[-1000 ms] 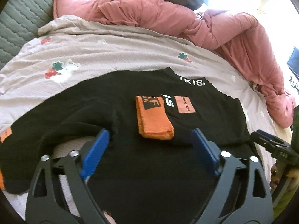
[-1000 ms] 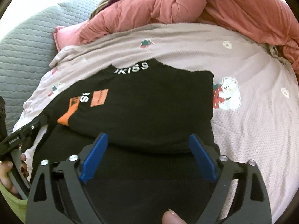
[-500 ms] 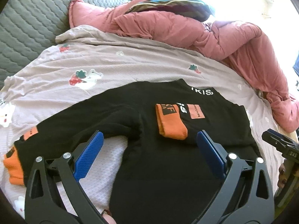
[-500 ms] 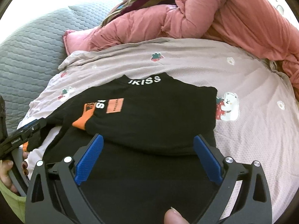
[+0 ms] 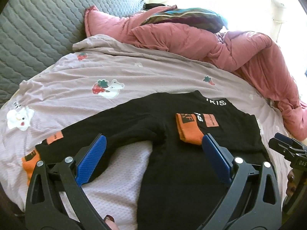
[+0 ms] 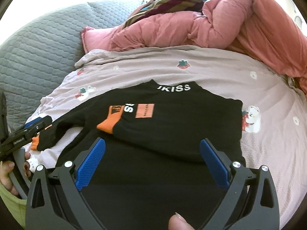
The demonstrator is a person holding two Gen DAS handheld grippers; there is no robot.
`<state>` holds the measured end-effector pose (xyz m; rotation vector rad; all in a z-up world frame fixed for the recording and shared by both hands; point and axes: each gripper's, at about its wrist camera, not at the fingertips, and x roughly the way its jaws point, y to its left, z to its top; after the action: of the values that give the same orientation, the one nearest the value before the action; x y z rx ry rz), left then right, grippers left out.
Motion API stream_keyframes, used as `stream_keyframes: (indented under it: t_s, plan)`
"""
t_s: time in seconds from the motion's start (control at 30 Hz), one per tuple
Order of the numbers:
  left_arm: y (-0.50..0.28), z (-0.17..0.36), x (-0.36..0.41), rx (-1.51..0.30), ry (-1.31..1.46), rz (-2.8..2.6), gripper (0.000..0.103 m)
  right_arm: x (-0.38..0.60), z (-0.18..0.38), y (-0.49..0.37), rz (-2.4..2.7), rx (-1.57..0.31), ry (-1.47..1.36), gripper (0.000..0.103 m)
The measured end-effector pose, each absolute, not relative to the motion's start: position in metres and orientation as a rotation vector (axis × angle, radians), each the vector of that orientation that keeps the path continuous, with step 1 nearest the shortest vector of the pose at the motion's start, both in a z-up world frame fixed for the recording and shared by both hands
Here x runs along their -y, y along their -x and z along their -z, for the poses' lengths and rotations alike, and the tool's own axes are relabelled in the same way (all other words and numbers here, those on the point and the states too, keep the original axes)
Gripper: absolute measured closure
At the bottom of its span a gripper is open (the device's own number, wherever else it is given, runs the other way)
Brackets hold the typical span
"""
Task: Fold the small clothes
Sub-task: 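Move the left gripper to the other sleeve's orange cuff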
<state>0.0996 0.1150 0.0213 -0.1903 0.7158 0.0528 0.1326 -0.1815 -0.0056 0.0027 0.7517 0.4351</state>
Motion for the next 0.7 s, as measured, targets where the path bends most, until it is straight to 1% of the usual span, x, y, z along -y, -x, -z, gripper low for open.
stream_keyframes:
  t_s: [0.7]
  plan:
    - [-0.062, -0.023, -0.170, -0.698, 0.233, -0.163, 0.010, 0.118, -0.006, -0.113, -0.516, -0.725, 0.091, 0.005]
